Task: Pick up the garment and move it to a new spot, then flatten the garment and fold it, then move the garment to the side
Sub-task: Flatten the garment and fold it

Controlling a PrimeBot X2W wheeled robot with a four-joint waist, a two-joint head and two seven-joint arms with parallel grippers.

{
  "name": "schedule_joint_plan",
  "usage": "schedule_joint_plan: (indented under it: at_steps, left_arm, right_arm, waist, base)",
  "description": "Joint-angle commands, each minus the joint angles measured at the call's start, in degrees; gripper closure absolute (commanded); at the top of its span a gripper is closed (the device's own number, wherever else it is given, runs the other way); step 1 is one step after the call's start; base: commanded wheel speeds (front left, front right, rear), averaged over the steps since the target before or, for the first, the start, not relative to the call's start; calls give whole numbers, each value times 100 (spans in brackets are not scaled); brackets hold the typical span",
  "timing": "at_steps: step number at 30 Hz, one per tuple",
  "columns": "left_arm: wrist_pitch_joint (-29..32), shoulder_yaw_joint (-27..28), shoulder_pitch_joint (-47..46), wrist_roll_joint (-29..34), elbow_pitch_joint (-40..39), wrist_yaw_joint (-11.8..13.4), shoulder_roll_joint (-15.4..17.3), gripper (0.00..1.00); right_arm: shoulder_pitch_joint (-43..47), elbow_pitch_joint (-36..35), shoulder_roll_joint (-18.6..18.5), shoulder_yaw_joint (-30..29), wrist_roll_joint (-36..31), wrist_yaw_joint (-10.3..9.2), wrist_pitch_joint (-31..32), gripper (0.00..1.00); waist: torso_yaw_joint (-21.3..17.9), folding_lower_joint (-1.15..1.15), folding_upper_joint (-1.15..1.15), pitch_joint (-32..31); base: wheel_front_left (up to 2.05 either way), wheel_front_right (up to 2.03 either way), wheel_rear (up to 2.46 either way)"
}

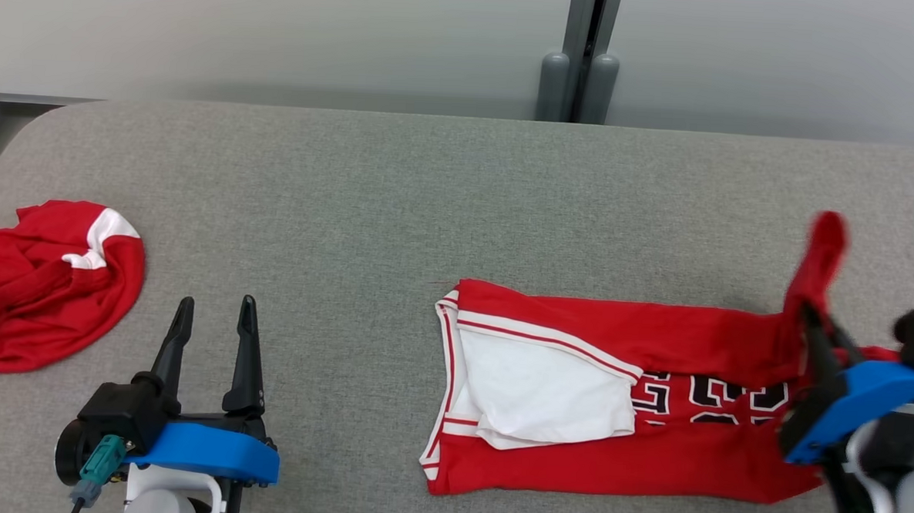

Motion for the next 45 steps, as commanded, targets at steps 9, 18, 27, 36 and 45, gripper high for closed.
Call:
schedule_joint_plan:
  at_steps: [9,18,27,36,45]
  left_arm:
    - [-25,-148,-86,-26,40,-45,13,0]
    - [-25,-279,-117,-77,75,-48,27,0]
    - [-25,-318,-161,-74,103,-47,16,0]
    - [-25,-264,-102,-78,112,-48,26,0]
    - [-25,-139,58,-57,41,-48,30,0]
  right_arm:
    - [-398,816,4,2100,841,1,-229,100]
    - [-1154,2169,-1,3236,1287,1,-615,100]
    - [-1689,3078,3,3715,1784,1,-1112,54]
    - [-1913,3021,2,4680,3038,1,-1403,0]
    - [-1694,2137,-38,3989,3133,1,-1883,0]
  waist:
    - [251,0,-1,2]
    - [456,0,-1,51]
    - [469,0,-1,115]
    - [367,0,-1,54]
    - [187,0,-1,-98]
  base:
    - [0,0,0]
    - [0,0,0]
    - [0,0,0]
    - [0,0,0]
    - [0,0,0]
